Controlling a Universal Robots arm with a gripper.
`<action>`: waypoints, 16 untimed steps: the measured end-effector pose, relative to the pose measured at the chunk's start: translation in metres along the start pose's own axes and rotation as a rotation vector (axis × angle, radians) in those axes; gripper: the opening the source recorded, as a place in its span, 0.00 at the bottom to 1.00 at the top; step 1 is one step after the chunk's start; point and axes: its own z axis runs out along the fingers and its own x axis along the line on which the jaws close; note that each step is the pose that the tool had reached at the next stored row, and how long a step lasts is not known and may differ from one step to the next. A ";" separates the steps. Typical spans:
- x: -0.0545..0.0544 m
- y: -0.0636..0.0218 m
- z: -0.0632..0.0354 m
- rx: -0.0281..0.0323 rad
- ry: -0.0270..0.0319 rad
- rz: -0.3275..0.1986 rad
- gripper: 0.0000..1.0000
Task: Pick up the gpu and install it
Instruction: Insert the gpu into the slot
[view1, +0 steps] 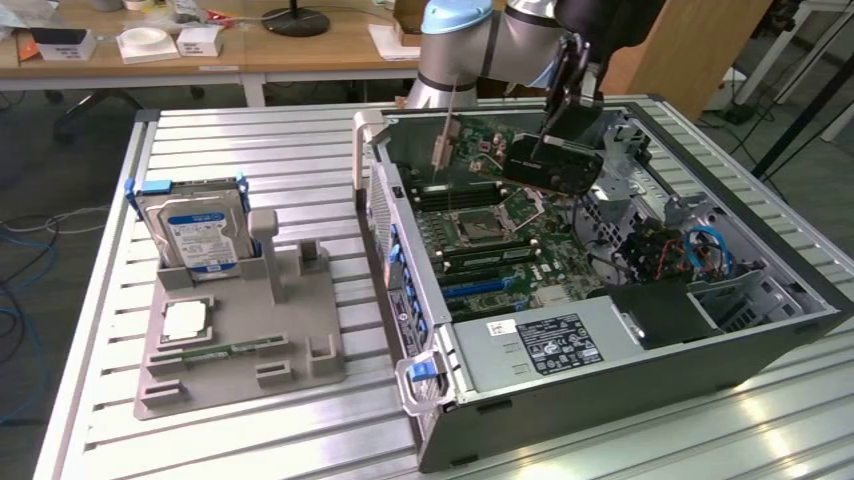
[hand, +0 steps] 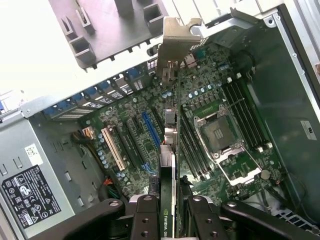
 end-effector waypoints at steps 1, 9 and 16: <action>0.000 0.0000 0.0000 -0.0001 0.0003 -0.005 0.26; 0.000 -0.0002 0.0000 -0.0011 0.0024 -0.050 0.26; 0.000 -0.0003 0.0000 -0.0019 0.0042 -0.087 0.26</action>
